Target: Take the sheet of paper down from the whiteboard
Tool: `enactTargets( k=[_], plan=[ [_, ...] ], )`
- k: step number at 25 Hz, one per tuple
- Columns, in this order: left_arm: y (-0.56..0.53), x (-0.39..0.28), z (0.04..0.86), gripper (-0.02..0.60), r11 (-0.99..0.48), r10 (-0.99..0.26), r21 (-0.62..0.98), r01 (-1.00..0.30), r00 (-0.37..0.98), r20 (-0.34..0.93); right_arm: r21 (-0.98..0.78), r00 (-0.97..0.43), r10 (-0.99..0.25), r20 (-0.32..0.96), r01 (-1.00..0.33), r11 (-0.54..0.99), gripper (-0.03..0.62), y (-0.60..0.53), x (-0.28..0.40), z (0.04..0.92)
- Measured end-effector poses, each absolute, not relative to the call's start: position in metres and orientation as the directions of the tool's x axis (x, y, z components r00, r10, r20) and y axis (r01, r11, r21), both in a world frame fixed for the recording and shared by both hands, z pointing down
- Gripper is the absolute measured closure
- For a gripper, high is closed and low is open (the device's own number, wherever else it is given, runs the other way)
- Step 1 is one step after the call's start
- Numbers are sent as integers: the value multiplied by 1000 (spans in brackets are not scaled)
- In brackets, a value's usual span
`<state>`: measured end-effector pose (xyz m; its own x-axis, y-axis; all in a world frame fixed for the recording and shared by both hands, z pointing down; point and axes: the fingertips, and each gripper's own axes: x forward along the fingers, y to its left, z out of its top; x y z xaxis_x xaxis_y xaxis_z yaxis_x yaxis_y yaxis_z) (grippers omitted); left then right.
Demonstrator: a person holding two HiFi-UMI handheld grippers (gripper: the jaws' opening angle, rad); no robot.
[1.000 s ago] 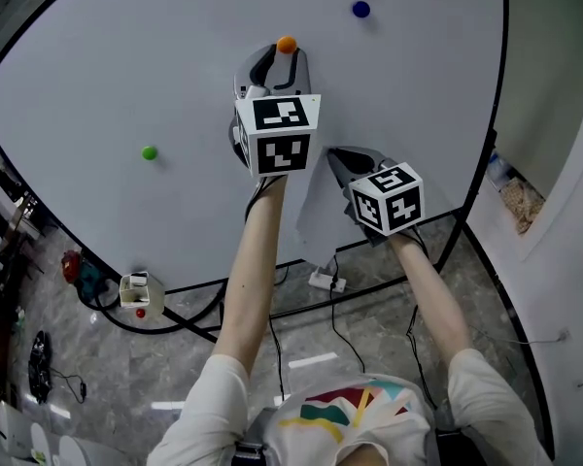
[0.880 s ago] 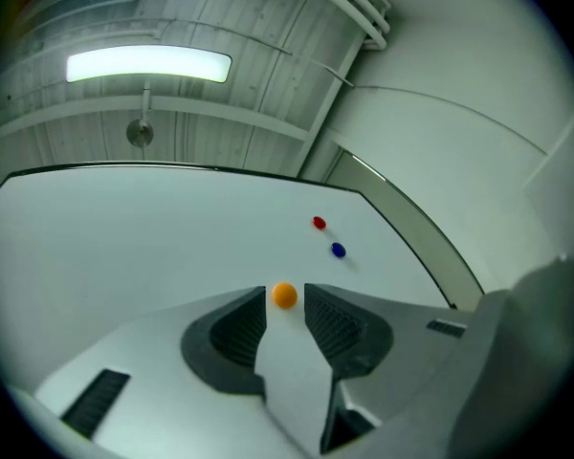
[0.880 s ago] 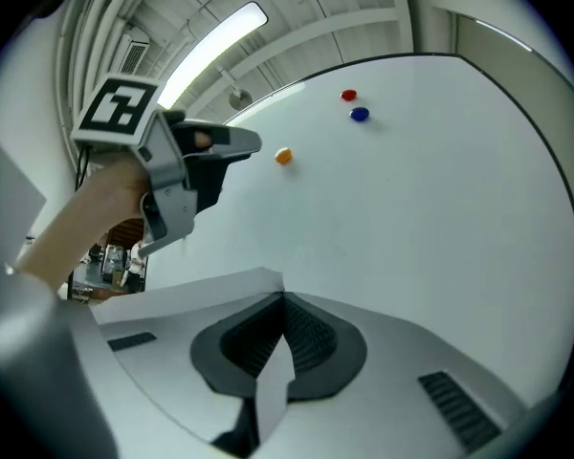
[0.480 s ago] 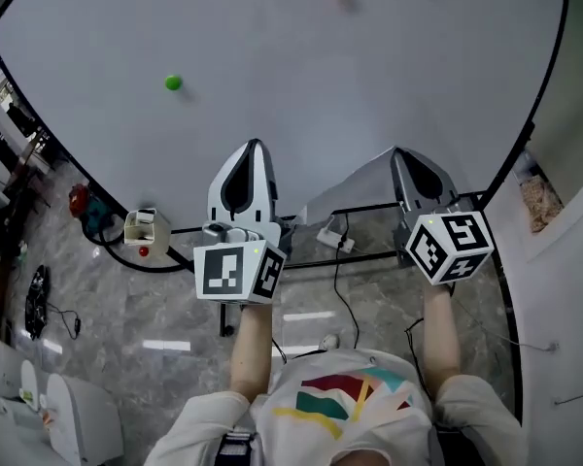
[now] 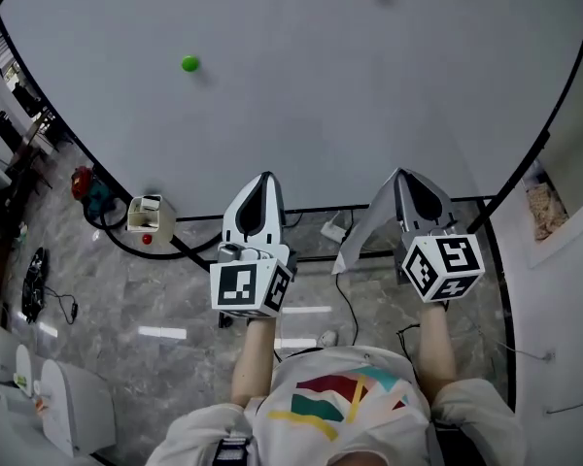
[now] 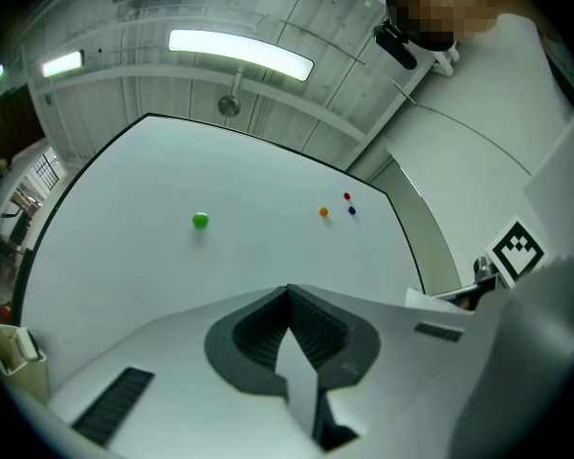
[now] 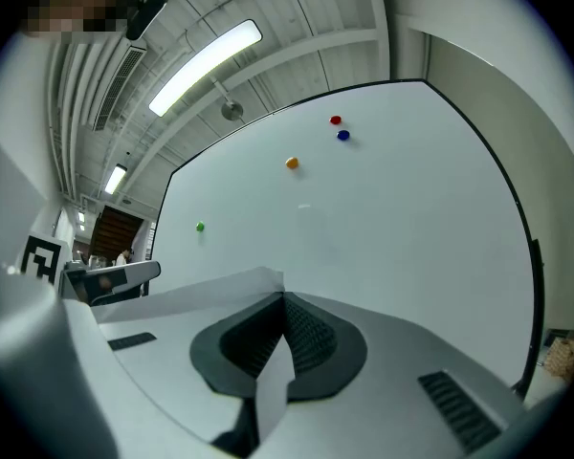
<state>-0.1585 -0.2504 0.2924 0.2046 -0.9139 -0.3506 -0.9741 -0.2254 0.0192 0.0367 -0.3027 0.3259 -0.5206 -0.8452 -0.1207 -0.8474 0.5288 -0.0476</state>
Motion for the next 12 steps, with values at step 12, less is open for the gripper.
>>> enactTargets(
  k=[12],
  plan=[
    [-277, -160, 298, 536, -261, -913, 8, -965, 244, -327, -47, -503, -850, -159, -856, 515, 582, -320, 30, 312]
  ],
)
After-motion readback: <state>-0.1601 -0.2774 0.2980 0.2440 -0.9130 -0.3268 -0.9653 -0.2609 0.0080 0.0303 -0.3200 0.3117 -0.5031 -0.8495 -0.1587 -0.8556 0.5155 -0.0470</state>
